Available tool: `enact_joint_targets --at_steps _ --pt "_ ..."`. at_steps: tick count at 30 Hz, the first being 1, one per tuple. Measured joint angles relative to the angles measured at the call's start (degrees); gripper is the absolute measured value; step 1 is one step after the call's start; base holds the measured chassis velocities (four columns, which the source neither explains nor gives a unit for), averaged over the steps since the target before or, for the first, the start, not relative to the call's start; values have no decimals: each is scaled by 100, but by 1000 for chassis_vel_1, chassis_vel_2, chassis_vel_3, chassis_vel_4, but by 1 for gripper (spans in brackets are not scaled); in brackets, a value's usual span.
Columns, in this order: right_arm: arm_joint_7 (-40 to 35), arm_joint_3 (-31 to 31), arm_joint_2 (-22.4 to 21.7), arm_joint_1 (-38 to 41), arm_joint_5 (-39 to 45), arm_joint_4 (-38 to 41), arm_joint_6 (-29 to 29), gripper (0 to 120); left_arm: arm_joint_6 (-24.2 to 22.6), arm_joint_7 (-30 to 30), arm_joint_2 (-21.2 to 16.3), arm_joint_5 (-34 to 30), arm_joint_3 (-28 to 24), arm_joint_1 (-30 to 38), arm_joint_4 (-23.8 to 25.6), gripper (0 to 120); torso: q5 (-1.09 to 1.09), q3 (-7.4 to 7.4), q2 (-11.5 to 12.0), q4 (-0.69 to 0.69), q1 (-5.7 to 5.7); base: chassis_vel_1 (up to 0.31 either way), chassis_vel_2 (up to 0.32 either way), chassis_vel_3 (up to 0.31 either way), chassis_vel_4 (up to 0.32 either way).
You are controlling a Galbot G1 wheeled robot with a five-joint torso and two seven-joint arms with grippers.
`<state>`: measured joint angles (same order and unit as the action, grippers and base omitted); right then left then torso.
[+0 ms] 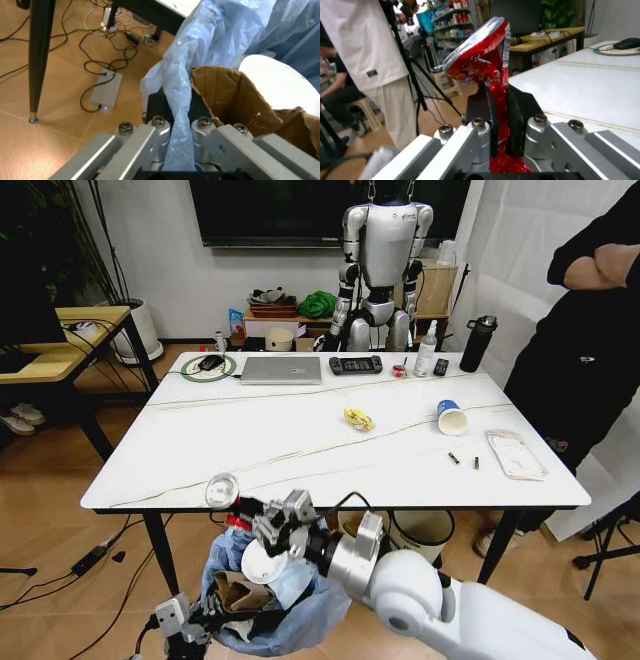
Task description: Pick up the trash bin and place the trash from the table into it.
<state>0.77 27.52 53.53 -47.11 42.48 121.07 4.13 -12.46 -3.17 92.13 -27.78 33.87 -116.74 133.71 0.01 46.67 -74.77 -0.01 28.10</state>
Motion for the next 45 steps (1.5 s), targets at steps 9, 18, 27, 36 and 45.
enact_joint_targets --at_steps 9,18,27,36,45 --pt "156 -263 -212 -447 -451 -25 -120 19 -14 -15 1 -4 12 -12 41 0 0 0 0 0 0 0 0 0 0" --pt "192 -479 -355 -596 -678 -23 -196 52 -45 -50 0 -29 4 23 57 0 -1 1 0 0 0 0 0 0 0" --pt "215 -622 -427 -808 -818 9 -233 88 -66 -74 -1 -71 11 28 79 0 0 1 0 0 0 0 0 0 0" --pt "49 -751 -566 -972 -555 272 200 100 -75 -81 -9 -82 -7 30 105 0 -1 0 0 0 0 0 0 0 0" --pt "-194 -838 -645 -918 -825 283 730 100 -75 -81 0 -62 -41 24 108 0 0 1 0 0 1 0 0 0 0"
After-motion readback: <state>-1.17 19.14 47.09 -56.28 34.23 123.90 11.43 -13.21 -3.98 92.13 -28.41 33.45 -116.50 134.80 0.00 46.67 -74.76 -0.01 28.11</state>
